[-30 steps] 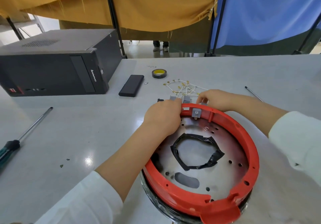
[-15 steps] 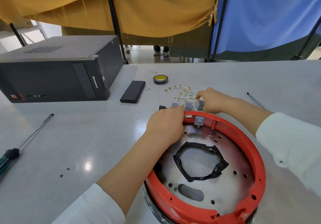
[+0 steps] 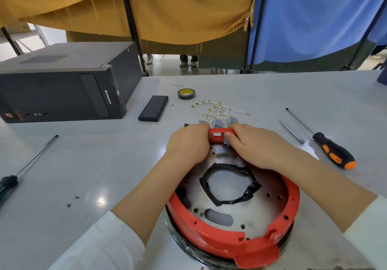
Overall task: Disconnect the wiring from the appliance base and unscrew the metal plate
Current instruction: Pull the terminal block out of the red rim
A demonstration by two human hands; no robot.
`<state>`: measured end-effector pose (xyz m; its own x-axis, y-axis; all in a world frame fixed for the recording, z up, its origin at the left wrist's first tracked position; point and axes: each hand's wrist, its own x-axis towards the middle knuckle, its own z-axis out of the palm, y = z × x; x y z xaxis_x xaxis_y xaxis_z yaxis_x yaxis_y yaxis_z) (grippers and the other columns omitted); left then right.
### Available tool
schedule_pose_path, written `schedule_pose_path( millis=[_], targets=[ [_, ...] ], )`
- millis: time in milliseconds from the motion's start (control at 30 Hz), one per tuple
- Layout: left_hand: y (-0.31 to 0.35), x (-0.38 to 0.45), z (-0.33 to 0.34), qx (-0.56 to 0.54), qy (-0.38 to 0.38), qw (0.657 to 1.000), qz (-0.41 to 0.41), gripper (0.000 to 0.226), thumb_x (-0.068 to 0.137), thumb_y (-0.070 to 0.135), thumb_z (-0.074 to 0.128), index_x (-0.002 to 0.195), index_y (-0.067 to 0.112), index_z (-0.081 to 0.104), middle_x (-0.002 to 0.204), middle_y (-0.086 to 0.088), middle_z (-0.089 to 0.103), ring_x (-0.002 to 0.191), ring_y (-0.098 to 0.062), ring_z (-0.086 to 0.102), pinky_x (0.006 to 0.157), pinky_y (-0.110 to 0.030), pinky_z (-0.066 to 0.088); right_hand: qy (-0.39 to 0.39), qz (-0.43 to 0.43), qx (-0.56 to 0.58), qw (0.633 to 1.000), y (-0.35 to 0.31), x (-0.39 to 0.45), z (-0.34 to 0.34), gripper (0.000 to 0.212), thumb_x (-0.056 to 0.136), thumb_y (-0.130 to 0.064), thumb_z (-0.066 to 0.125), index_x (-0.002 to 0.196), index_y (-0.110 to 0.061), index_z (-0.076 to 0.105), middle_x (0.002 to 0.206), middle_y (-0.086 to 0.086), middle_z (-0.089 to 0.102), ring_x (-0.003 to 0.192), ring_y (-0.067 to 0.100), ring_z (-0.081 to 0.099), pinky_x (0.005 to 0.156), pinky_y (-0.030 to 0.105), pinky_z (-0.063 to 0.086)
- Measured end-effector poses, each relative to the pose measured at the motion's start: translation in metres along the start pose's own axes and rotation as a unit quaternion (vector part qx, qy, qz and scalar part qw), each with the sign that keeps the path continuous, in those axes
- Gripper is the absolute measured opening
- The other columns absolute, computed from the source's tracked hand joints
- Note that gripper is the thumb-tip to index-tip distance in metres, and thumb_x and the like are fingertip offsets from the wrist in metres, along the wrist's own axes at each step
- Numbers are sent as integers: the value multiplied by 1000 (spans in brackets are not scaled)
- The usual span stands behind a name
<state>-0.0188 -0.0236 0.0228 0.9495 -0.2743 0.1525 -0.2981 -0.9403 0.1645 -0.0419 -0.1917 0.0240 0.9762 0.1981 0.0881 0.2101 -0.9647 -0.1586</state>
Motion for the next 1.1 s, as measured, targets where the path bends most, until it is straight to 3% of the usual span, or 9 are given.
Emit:
schedule_pose_path(
  millis=[133, 300, 367, 433, 533, 633, 733, 900, 1100],
  targets=[
    [2, -9, -2, 14, 9, 1000, -22, 20, 88, 11, 41, 105, 19, 48, 102, -7, 60, 75, -27, 46, 61, -32, 33, 7, -41, -42, 998, 1, 5, 0, 37, 95, -46, 23, 115, -24, 44, 110, 0, 58, 91, 24, 56, 66, 34, 33],
    [-1, -24, 5, 14, 38, 999, -34, 20, 93, 23, 45, 111, 16, 44, 109, -5, 54, 91, -29, 58, 62, -34, 33, -47, -80, -12, 996, -1, 16, -6, 23, 93, -42, 29, 103, -29, 45, 99, -6, 57, 84, 17, 54, 58, 31, 31],
    [-1, -26, 5, 3, 45, 999, -30, 26, 96, 30, 42, 118, 17, 42, 115, -5, 51, 97, -29, 56, 65, -35, 37, -65, -85, 0, 994, -2, 21, -6, 30, 92, -40, 31, 118, -32, 45, 116, -6, 57, 98, 18, 54, 66, 32, 35],
    [1, -24, 4, -1, 37, 999, -29, 34, 97, 34, 41, 126, 19, 40, 123, -5, 47, 106, -28, 53, 73, -37, 42, -89, -78, -21, 993, -2, 26, -6, 48, 91, -42, 33, 139, -36, 30, 140, -5, 45, 120, 21, 48, 78, 34, 36],
    [0, -18, -1, 12, -25, 999, -27, 45, 95, 39, 44, 134, 19, 36, 131, -8, 43, 116, -30, 47, 87, -40, 42, -118, -47, -95, 987, -6, 31, -5, 65, 90, -49, 31, 148, -36, 6, 153, 0, 28, 133, 27, 38, 83, 36, 32],
    [-5, -6, -12, 43, -130, 991, -11, 51, 92, 44, 50, 131, 14, 37, 128, -12, 46, 115, -32, 47, 91, -41, 41, -107, -35, -89, 990, -7, 33, -2, 66, 91, -50, 28, 150, -34, 3, 156, 1, 22, 136, 27, 34, 92, 38, 34],
    [-1, 5, -19, -18, -163, 986, 30, 40, 93, 40, 50, 121, 12, 44, 115, -9, 56, 104, -28, 54, 80, -32, 39, -23, -77, -77, 994, -5, 24, 2, 62, 90, -47, 33, 148, -30, 16, 150, 0, 34, 128, 26, 44, 86, 36, 37],
    [-1, 3, -2, 7, -52, 995, 82, 20, 96, 29, 44, 109, 13, 45, 115, -9, 57, 98, -31, 57, 70, -35, 36, 15, -89, -39, 995, -2, 16, 0, 43, 86, -45, 30, 123, -28, 45, 120, -3, 56, 102, 23, 56, 72, 34, 37],
    [-6, 7, 3, -22, -51, 997, 63, 17, 95, 23, 47, 108, 13, 47, 104, -9, 62, 89, -30, 59, 73, -38, 45, 32, -90, -54, 994, -4, 15, 2, 31, 89, -41, 27, 108, -25, 46, 93, -6, 52, 71, 19, 44, 60, 34, 31]
  ],
)
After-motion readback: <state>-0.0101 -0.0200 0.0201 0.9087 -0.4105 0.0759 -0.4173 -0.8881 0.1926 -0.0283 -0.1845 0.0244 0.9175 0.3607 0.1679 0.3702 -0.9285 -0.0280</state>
